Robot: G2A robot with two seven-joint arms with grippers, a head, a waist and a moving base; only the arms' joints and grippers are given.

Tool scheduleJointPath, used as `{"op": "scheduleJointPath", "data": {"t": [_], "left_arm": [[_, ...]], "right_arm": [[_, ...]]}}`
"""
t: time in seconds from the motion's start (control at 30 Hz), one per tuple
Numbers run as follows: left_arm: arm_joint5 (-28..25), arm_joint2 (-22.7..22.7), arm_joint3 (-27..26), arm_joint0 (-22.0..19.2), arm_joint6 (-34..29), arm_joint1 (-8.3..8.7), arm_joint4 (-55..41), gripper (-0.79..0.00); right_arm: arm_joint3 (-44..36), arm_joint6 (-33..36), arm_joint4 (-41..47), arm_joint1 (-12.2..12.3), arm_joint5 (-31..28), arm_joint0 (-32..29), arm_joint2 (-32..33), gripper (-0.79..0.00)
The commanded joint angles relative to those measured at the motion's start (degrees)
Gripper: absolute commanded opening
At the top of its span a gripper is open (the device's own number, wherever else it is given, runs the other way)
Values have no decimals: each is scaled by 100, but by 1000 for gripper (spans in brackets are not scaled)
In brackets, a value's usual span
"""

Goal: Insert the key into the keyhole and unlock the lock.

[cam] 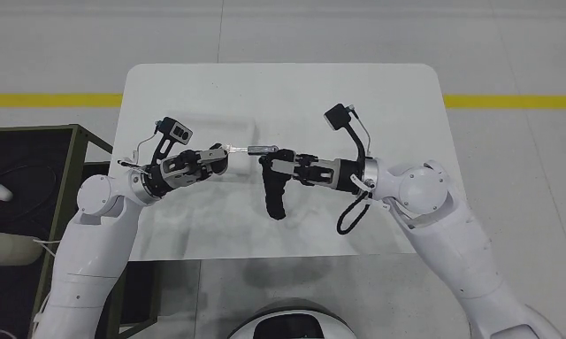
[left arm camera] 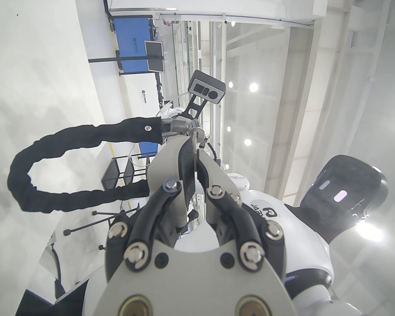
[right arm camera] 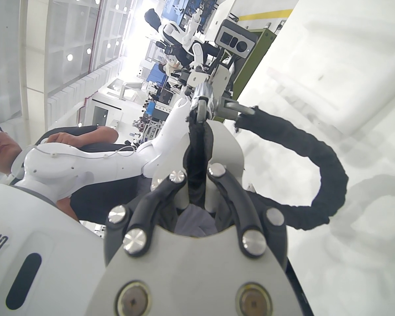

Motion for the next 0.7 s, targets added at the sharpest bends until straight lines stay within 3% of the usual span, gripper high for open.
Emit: {"op": "scheduleJointPath", "data": {"t": [0.0, 0.67], "left_arm": [[-1, -9, 4, -1, -10, -8, 7, -785], [153, -72, 123, -73, -357, -56, 68, -785]], "right_arm": [[6, 17, -10, -12, 13, 1, 9, -785], [111, 195, -104, -155, 50, 89, -3, -785]]}}
